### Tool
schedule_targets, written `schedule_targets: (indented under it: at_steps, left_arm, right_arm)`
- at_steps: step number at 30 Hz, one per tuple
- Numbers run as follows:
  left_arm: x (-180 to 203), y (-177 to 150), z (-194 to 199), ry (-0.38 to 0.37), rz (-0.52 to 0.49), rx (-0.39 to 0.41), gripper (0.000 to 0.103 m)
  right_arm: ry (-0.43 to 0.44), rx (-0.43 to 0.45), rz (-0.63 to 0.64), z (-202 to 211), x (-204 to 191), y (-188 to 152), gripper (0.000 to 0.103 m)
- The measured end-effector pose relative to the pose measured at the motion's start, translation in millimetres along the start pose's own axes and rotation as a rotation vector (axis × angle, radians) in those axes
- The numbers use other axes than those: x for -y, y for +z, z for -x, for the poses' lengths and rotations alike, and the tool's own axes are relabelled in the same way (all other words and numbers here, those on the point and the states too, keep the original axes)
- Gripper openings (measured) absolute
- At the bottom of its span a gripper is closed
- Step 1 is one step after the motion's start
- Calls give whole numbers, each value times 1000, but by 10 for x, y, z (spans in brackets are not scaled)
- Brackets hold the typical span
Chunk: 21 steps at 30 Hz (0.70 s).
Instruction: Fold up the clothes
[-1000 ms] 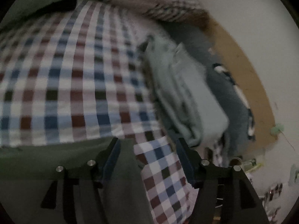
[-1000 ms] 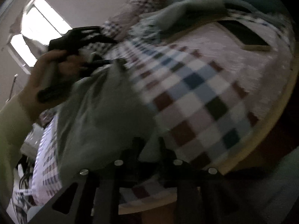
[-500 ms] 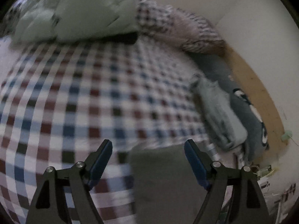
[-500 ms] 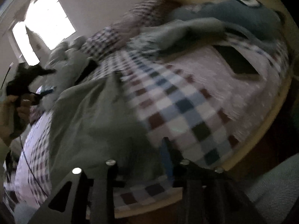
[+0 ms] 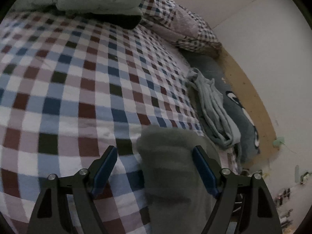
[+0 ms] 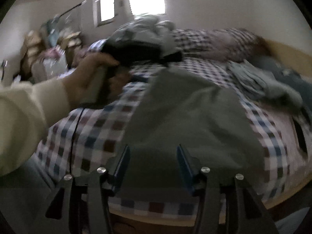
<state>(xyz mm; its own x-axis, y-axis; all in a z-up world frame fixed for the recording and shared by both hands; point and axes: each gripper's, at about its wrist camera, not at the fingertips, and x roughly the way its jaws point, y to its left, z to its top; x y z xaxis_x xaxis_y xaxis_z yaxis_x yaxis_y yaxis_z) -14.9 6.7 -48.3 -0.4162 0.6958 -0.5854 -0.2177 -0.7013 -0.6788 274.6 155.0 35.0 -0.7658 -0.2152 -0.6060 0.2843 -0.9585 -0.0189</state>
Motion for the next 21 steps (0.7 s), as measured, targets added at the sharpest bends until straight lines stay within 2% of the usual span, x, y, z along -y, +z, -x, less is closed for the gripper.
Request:
schedule_targets:
  at_steps: [5,8,12,16,18,20,21]
  left_arm:
    - [-18,36,-38,-48,15,-38,83]
    - [-1,60,-68,-47,-14,-65,82]
    - [-15,128,-125,-67,-8,-88,62]
    - [15,179,-162,-61,-24,-100,49]
    - [22,205,-172,-62,-30,-108,45]
    - [31,221,-169,-57,-38,-108,40]
    - [41,225,-163,-53,-43,-105,37]
  right_arm:
    - [-67,-32,120,-246,-385,-100,59]
    - [-119,-59,145,-405,-490,-121,62]
    - [-194,-75,217,-510,-635,-178,67]
    - [-233,-101,255,-589,-659,-247,66]
    - [-234,-122,234,-603,-584,-250,51]
    - [-228,-132,229,-572,-514,-236,24]
    - [-211,-137,229,-532,-477,-216,15]
